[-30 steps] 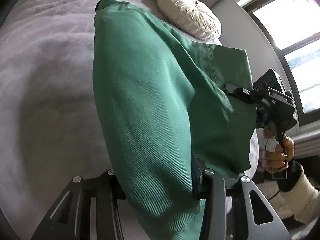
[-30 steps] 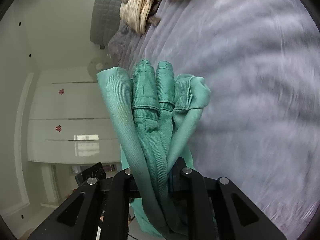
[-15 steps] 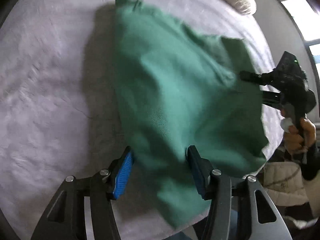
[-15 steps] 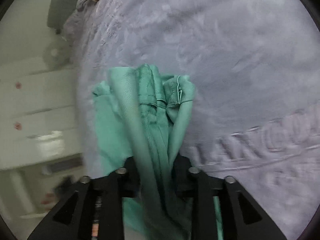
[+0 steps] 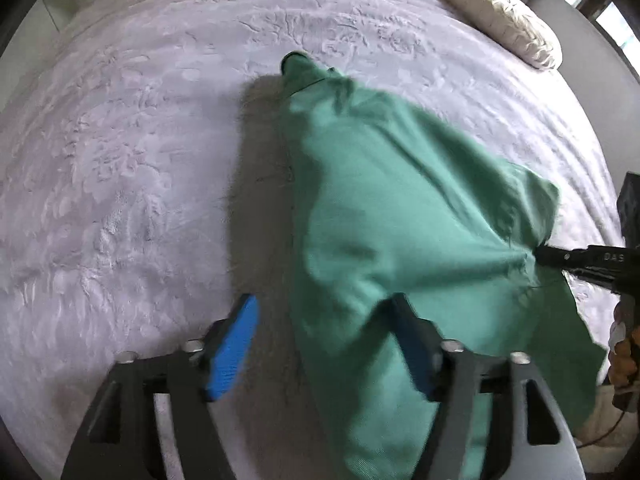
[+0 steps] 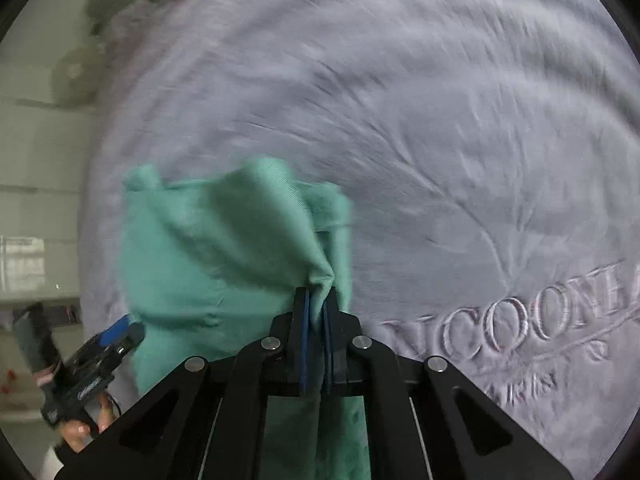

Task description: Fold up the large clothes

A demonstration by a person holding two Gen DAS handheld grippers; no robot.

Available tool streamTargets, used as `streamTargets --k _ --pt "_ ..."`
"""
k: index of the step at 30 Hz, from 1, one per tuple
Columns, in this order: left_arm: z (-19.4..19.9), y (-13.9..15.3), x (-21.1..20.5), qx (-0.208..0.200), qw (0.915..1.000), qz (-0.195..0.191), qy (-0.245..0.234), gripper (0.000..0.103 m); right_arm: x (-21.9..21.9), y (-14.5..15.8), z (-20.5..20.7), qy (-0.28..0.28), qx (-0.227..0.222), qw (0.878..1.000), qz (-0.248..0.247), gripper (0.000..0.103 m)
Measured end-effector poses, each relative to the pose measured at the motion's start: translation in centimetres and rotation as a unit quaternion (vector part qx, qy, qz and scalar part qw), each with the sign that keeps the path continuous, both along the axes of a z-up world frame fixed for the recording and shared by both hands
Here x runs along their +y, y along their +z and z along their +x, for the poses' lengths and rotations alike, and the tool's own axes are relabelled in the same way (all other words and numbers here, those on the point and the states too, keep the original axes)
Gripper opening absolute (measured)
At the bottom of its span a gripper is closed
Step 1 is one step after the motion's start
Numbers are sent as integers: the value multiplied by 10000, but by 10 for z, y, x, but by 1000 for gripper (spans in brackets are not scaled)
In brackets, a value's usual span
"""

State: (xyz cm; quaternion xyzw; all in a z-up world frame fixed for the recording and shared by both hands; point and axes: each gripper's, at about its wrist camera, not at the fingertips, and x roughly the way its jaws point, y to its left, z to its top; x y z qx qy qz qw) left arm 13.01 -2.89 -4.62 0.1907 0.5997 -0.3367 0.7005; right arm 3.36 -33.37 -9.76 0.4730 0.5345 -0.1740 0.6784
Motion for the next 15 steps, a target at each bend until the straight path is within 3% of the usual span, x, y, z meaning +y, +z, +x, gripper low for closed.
streamTargets --k 3,6,10,15 --pt "-3 7 -1 -45 9999 112 -46 73 -9 -20 -8 -341 -149 9984 416 7" --pt "-15 26 6 -272 9989 267 -267 73 -10 -8 -15 -475 -206 9976 467 8" --pt "-41 48 27 -138 9979 164 -619 73 -1 31 -24 -262 -207 9994 108 9" --pt "-87 45 50 205 9926 273 -1166 73 43 81 -31 441 -799 9953 334 10"
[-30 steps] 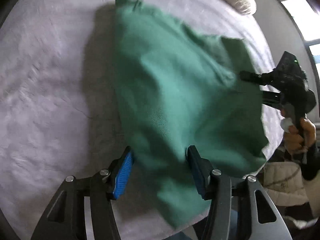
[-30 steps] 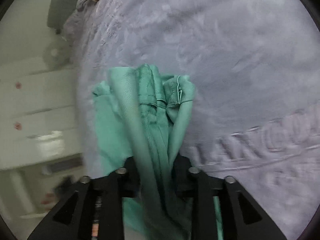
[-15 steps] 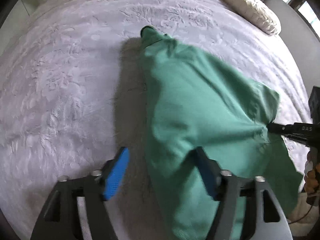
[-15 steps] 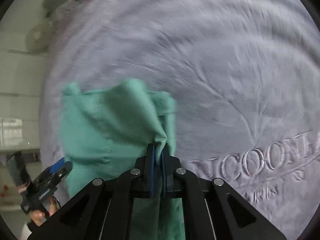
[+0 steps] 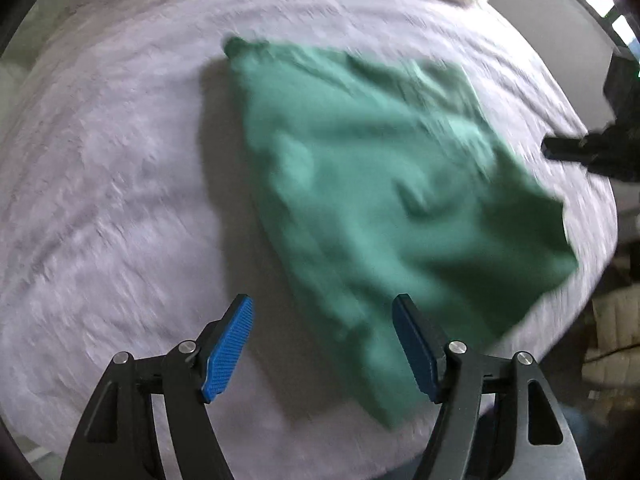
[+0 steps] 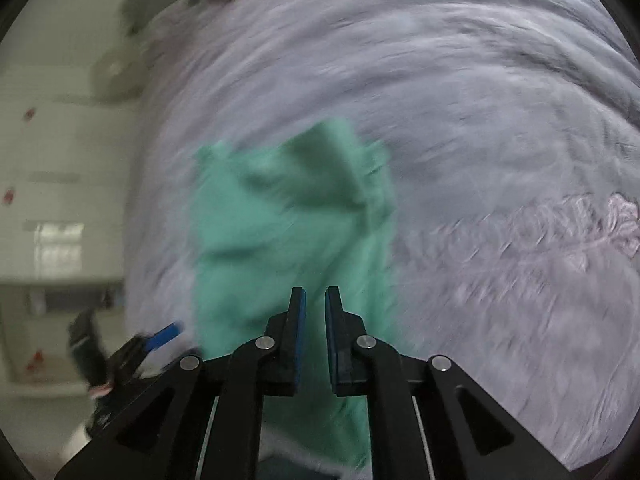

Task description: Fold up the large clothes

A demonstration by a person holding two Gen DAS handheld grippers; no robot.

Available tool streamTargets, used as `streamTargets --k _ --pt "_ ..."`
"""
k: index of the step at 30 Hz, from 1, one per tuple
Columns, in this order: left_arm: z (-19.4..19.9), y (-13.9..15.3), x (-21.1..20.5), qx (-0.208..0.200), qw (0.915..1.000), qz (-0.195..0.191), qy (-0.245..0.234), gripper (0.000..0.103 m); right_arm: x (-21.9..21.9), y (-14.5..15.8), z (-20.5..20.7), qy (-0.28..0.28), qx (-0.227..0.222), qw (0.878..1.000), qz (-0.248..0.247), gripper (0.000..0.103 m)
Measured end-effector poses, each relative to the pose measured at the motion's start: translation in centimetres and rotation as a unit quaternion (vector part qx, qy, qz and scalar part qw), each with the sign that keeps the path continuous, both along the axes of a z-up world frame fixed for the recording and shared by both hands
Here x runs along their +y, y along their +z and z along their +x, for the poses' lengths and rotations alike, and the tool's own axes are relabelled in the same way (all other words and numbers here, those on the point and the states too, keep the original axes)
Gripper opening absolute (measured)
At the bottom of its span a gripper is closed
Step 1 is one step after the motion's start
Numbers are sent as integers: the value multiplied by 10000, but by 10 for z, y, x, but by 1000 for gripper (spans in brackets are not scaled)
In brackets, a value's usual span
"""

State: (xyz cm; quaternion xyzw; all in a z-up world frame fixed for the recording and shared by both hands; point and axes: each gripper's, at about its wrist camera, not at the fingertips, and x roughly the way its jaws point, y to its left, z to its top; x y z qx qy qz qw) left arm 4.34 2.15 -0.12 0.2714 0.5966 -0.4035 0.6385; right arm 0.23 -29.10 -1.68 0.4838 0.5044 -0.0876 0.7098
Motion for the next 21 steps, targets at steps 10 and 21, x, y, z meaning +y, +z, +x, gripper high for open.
streamTargets --k 10,21 --pt "-19 -28 41 205 9994 -65 266 86 68 -77 -46 171 1036 9934 465 0" --pt "-17 -19 43 191 9984 194 494 86 95 -63 -34 455 1215 9915 74 0"
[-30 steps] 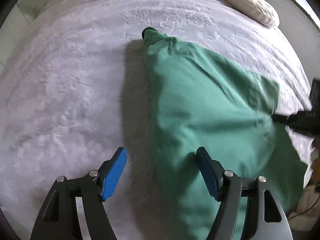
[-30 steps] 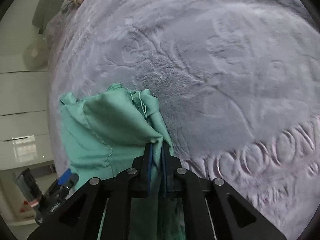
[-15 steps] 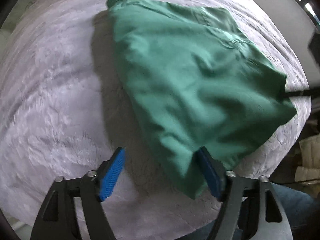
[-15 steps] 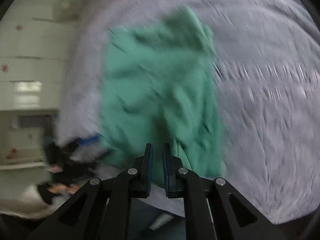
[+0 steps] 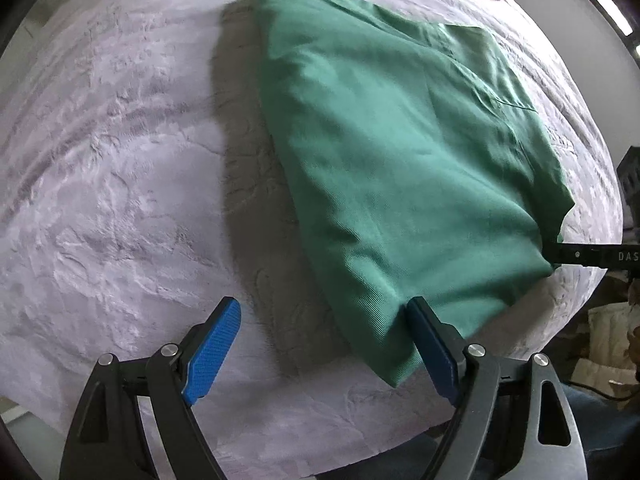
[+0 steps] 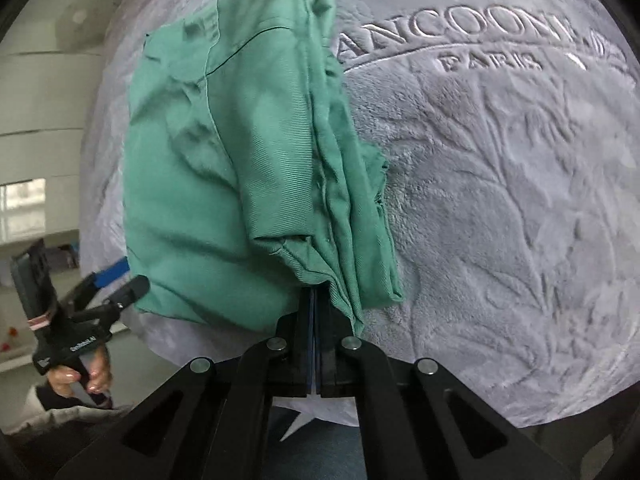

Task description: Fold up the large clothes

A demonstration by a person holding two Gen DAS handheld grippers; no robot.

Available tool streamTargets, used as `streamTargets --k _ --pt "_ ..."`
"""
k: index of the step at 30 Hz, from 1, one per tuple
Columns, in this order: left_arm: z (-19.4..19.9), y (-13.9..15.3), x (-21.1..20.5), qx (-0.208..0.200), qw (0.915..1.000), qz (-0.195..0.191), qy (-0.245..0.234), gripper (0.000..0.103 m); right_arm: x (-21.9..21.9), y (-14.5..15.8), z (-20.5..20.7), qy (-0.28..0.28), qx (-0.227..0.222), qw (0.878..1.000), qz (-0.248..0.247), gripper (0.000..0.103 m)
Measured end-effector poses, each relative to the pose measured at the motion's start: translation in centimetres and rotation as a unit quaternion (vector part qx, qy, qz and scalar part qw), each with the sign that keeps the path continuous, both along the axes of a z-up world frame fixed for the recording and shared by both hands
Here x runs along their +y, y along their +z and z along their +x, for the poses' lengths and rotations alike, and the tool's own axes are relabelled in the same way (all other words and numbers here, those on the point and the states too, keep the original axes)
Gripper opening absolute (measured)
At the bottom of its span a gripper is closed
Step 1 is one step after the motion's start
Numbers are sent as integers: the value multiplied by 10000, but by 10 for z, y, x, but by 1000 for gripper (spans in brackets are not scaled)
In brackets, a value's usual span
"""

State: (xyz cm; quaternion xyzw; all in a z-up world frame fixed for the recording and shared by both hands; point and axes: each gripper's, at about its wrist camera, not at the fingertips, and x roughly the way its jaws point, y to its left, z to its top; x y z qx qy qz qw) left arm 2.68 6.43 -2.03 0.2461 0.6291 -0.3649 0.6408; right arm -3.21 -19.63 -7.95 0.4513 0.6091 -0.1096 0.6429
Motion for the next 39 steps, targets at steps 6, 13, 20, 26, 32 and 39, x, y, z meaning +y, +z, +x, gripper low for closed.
streamTargets --k 6,13,20,26,32,39 --pt "5 4 -5 -32 10000 52 -17 86 5 -3 13 -82 183 9998 37 0" --pt "8 3 -11 -33 10000 93 -13 86 -3 10 22 85 168 9998 -85 2" --pt "12 5 -18 -106 9998 179 -15 86 -15 48 39 -207 -447 9981 -380 3" --pt "19 14 -22 -311 9993 197 108 86 -29 22 41 -635 -9 9978 -206 3" --pt "27 14 -23 -383 9988 197 248 86 -19 9 44 -594 111 9981 -134 3" --pt "28 14 -22 -396 9985 305 203 86 -18 44 63 -428 -509 9966 -482 3"
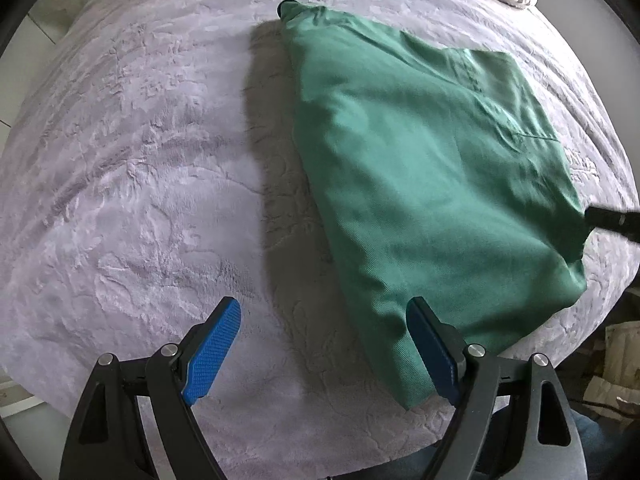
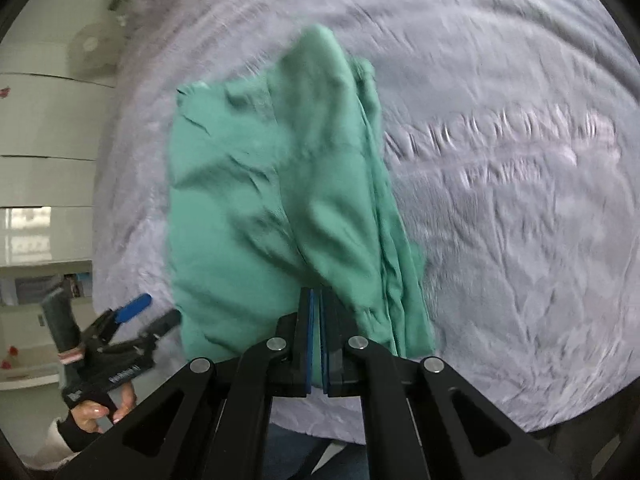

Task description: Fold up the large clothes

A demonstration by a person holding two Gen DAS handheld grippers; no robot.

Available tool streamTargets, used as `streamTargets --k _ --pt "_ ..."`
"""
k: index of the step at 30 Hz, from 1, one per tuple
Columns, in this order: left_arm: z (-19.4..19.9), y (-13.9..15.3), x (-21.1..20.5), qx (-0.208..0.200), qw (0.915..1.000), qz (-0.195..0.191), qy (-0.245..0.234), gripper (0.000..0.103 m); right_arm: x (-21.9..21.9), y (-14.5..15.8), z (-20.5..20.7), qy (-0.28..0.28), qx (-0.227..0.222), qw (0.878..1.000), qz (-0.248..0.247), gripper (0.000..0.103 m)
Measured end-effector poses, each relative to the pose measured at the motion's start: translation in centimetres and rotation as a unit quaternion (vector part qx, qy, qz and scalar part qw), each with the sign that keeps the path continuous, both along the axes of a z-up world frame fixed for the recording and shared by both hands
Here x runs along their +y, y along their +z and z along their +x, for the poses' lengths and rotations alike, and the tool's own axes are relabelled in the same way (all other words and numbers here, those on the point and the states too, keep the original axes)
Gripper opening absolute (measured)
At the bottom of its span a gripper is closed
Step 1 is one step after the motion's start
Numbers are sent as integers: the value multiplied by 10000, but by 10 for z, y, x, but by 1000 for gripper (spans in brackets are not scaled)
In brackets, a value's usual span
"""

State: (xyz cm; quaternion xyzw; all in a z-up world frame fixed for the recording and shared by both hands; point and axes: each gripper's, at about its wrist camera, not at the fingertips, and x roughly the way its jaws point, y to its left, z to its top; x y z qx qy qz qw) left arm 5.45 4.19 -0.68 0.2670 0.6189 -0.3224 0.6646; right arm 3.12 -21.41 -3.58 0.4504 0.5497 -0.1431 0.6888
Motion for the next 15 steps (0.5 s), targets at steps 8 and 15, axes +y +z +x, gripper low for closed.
streamTargets --k 8,15 --pt "-2 2 -7 -91 9999 54 86 86 -17 -24 6 -290 726 9968 -161 4" --pt "2 0 -8 -89 9998 46 193 86 -13 -5 4 -173 722 9966 -346 4"
